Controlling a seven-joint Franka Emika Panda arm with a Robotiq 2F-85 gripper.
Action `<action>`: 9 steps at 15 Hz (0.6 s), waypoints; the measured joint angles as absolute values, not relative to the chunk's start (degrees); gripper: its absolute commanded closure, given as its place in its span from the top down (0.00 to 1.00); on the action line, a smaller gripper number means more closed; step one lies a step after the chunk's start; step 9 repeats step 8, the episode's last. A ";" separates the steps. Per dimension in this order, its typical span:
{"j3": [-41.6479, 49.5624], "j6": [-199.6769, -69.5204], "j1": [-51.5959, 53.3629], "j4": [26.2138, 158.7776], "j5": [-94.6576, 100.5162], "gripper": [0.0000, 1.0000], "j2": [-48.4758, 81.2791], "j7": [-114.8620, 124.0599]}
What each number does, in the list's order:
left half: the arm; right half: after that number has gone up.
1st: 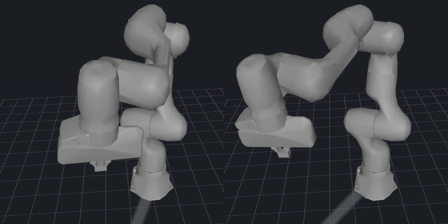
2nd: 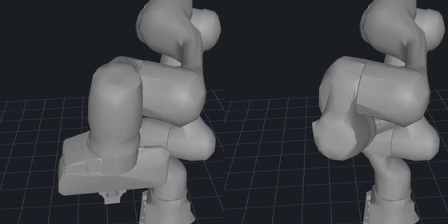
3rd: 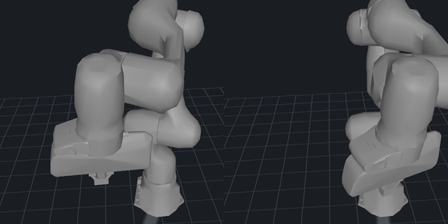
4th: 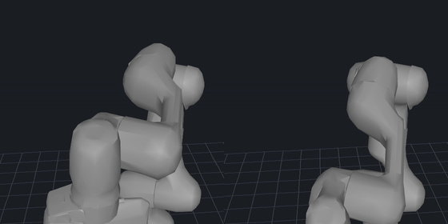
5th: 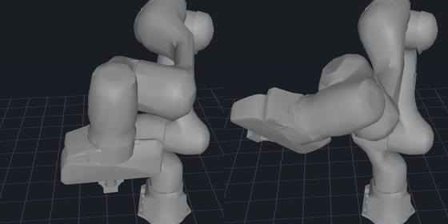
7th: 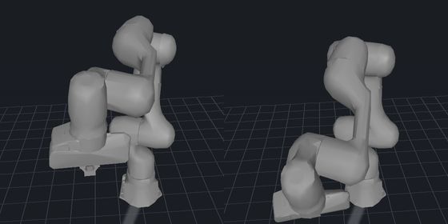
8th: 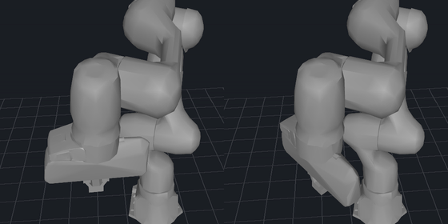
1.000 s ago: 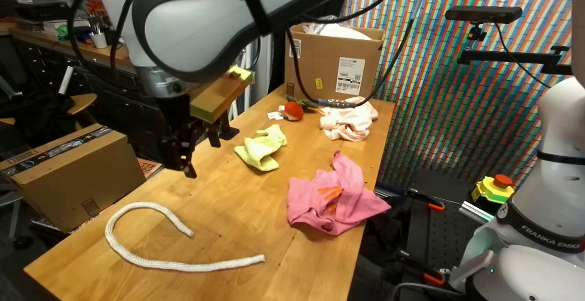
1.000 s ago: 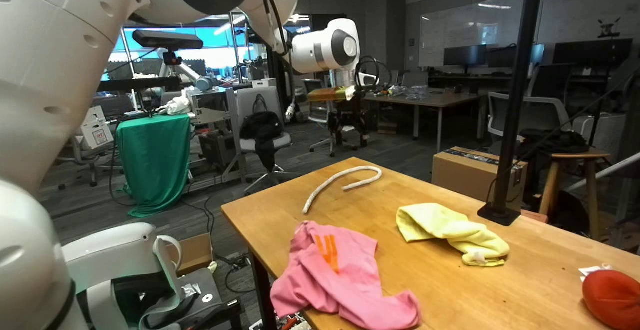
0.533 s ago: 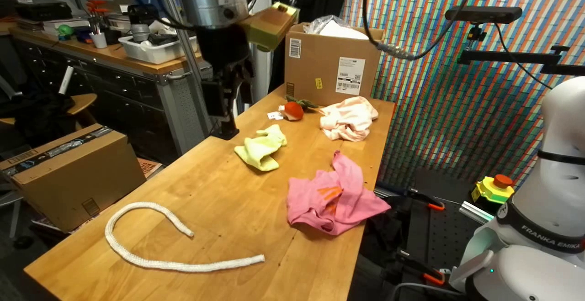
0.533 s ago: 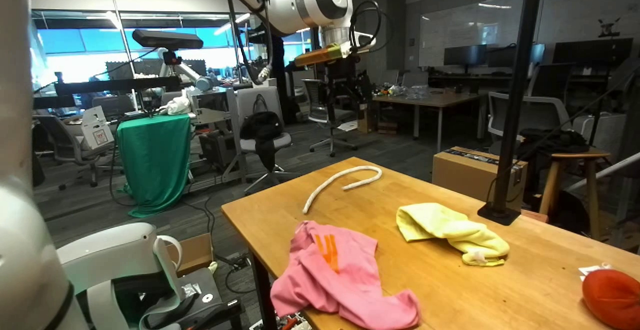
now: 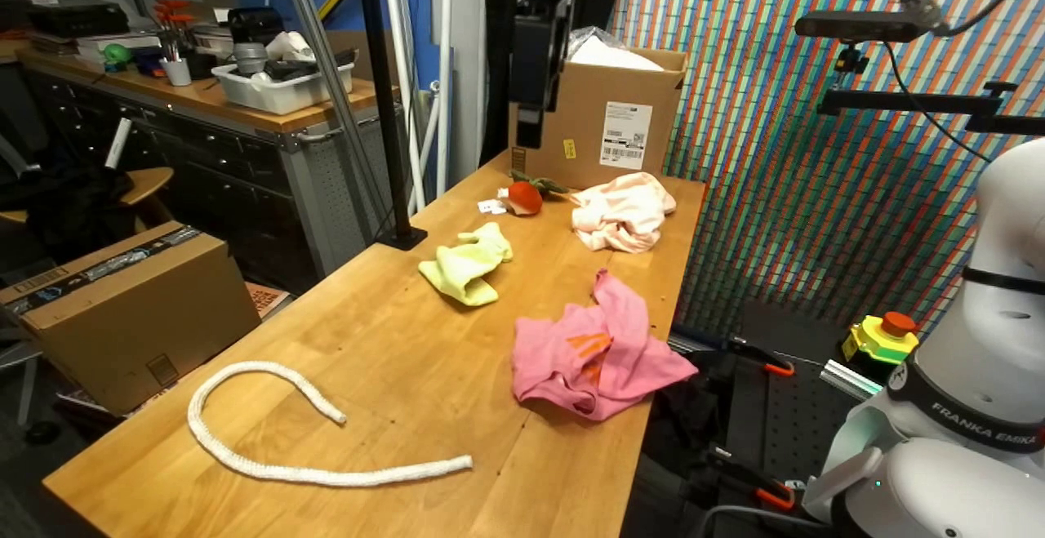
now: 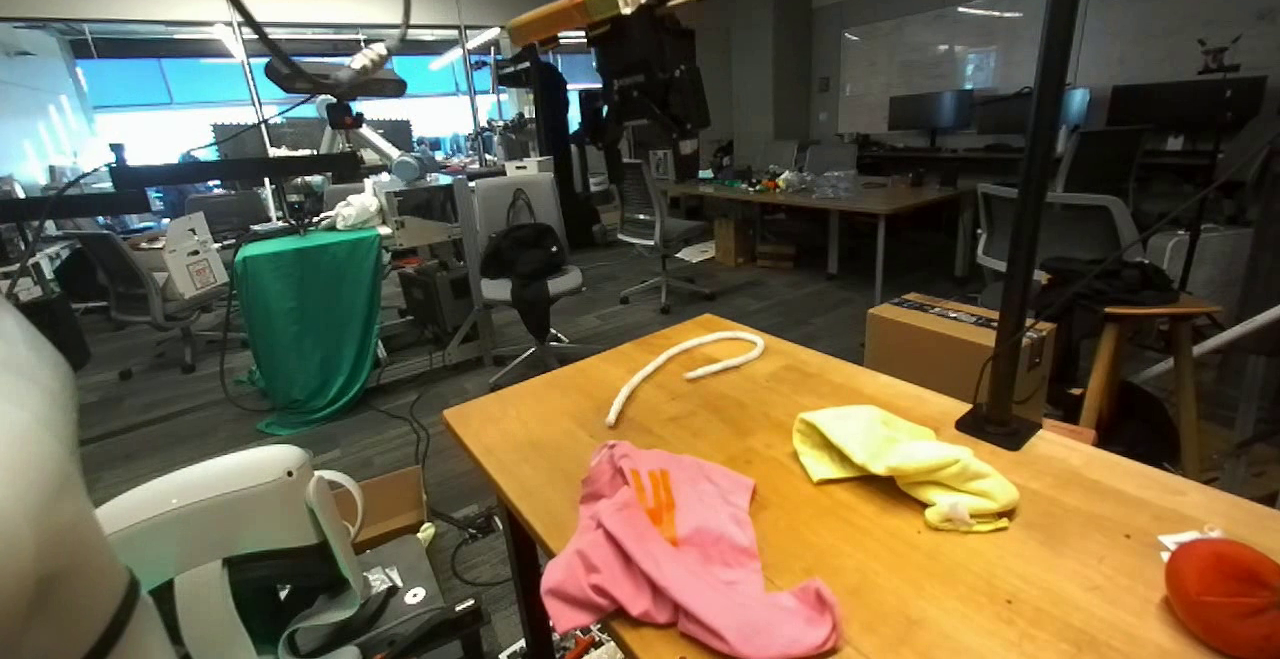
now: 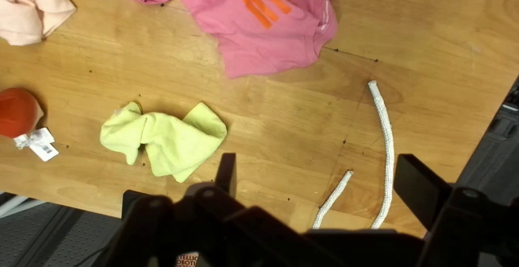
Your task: Separate the things on the heap
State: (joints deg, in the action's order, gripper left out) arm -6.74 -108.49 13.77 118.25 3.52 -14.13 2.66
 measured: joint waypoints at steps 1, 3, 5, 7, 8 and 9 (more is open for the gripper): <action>-6.60 -108.51 13.28 120.59 2.51 1.00 -17.41 1.86; -6.02 -108.55 12.52 125.36 0.84 1.00 -24.12 0.50; -5.09 -108.55 12.06 130.04 0.23 1.00 -30.68 -0.51; -3.93 -108.50 11.62 134.80 0.03 1.00 -37.42 -1.28; -3.33 -108.47 11.36 136.97 -0.02 1.00 -40.59 -1.53; -3.33 -108.47 11.36 136.97 -0.02 1.00 -40.59 -1.53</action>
